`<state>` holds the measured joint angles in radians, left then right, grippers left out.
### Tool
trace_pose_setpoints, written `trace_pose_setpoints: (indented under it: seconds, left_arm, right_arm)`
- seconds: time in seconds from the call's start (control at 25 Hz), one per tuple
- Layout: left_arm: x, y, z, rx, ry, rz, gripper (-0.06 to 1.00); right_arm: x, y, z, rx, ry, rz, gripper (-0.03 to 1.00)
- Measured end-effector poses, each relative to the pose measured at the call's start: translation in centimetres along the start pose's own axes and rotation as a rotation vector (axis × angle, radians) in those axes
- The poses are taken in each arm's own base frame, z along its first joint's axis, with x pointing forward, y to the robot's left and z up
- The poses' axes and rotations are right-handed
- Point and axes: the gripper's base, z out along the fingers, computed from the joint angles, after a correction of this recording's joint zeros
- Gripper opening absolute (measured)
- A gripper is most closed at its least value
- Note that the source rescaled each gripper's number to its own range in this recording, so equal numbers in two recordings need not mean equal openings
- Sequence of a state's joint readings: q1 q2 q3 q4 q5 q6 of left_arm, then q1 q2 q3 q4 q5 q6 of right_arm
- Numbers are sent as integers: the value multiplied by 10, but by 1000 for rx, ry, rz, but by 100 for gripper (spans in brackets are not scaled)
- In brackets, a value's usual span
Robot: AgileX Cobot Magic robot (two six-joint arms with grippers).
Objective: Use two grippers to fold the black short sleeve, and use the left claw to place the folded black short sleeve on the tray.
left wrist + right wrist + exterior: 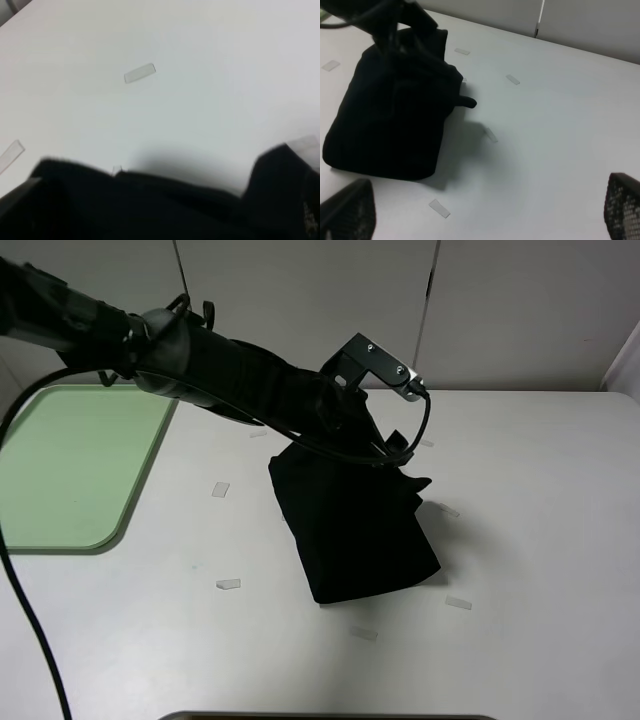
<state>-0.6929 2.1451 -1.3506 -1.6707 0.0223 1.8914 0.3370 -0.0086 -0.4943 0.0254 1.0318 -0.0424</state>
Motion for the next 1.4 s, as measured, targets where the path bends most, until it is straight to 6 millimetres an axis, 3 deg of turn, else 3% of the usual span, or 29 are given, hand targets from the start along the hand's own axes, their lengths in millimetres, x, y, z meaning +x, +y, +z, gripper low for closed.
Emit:
trace_pose_setpoints:
  seconds: [0.44,0.6,0.84,1.0,1.24,1.4]
  left_arm:
    - [24,4,48,1,52,-11,100]
    - [28,6,54,-11,63,-18,100]
    - [19,8,50,-22,39,-12,100]
    - [-11,11,29,-54,-30,-13,100]
    - [-70,12,-36,-56,-203,-241,100]
    - [-66,8,-81,-43,-214,-381,100]
  right_arm:
    - [0,0,0,0,0,0,100]
    - [0,0,0,0,0,0,100]
    - [0,0,0,0,0,0,100]
    - [0,0,0,0,0,0,100]
    - [0,0,0,0,0,0,100]
    - [0,0,0,0,0,0,100]
